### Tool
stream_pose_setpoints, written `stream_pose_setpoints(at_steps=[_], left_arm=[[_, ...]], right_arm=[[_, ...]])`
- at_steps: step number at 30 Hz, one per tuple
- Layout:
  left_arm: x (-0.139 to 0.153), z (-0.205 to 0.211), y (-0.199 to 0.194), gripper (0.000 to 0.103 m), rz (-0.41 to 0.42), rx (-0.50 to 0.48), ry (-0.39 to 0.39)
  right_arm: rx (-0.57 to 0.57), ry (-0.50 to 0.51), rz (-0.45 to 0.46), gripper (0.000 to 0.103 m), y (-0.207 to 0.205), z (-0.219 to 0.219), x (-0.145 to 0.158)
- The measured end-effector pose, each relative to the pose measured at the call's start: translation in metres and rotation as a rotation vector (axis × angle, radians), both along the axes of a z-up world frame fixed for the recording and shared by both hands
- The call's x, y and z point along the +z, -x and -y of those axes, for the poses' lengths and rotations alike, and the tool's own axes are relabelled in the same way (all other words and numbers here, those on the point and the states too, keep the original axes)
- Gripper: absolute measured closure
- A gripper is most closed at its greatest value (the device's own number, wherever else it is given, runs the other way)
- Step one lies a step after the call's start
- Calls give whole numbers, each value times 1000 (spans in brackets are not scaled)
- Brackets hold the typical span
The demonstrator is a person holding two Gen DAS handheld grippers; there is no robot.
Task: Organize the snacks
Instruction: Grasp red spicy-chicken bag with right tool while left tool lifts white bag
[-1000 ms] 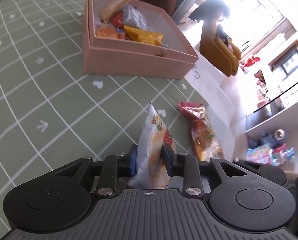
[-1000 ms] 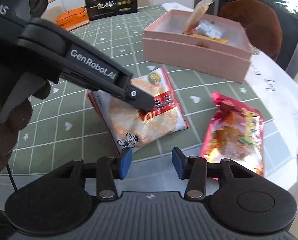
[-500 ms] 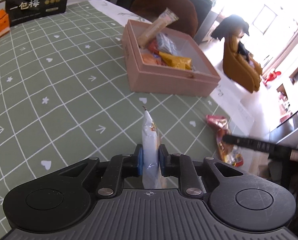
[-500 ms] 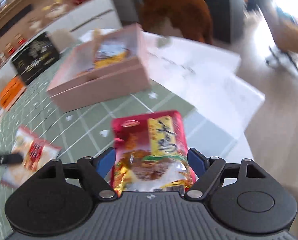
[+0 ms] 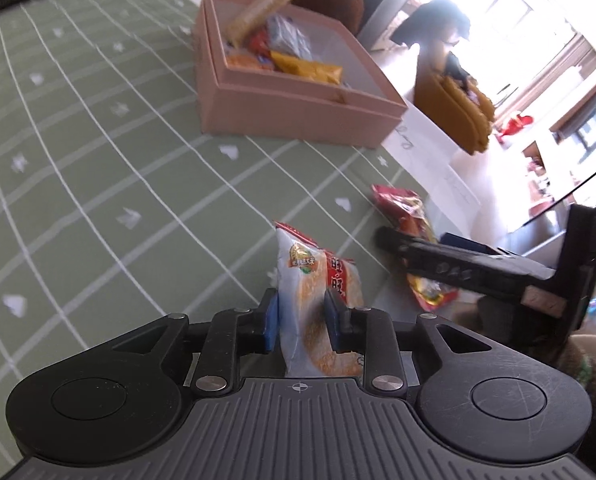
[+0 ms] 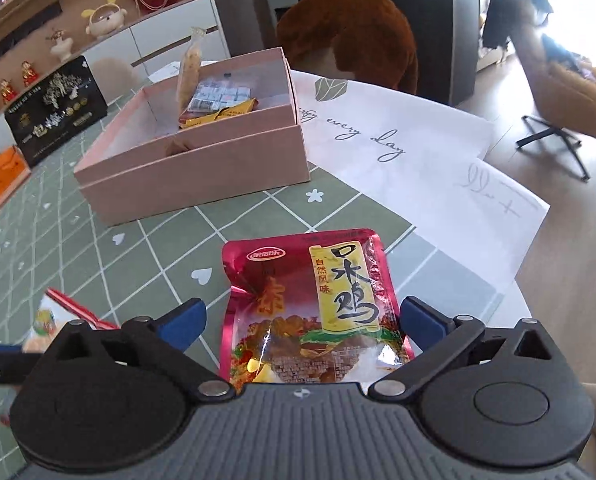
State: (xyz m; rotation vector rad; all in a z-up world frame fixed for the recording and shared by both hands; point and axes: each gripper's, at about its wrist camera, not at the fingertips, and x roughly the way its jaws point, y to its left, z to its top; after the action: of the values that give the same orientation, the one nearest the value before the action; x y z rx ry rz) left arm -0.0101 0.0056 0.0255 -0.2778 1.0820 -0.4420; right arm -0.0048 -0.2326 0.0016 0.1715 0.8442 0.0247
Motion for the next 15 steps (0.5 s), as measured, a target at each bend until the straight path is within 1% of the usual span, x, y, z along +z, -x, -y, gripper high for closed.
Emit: stream_pose_setpoints(at_steps=[1, 3, 4, 5, 6, 9, 10, 13, 15], left_arm=[[-3, -1, 0, 73, -10, 3, 17], [-9, -4, 0, 73, -31, 17, 41], [-11, -7, 0, 78, -39, 28, 44], [-12, -9, -1, 82, -43, 39, 44], [-13, -12, -1, 81, -48, 51, 54], [-14, -19, -3, 81, -65, 80, 124], [-15, -20, -3, 77, -65, 89, 130], [-18, -23, -5, 78, -78, 111, 116], [-19, -28, -4, 78, -87, 115, 133]], right_arm=[[6, 31, -2, 0, 0, -5, -2], [46, 129, -21, 0, -2, -17, -5], [66, 149, -18, 0, 0, -20, -4], [73, 142, -28, 0, 1, -21, -3], [84, 136, -40, 0, 3, -21, -2], [163, 135, -51, 1, 15, -29, 0], [188, 140, -50, 1, 21, -33, 0], [212, 154, -20, 3, 34, -43, -2], [218, 142, -41, 5, 35, -41, 0]])
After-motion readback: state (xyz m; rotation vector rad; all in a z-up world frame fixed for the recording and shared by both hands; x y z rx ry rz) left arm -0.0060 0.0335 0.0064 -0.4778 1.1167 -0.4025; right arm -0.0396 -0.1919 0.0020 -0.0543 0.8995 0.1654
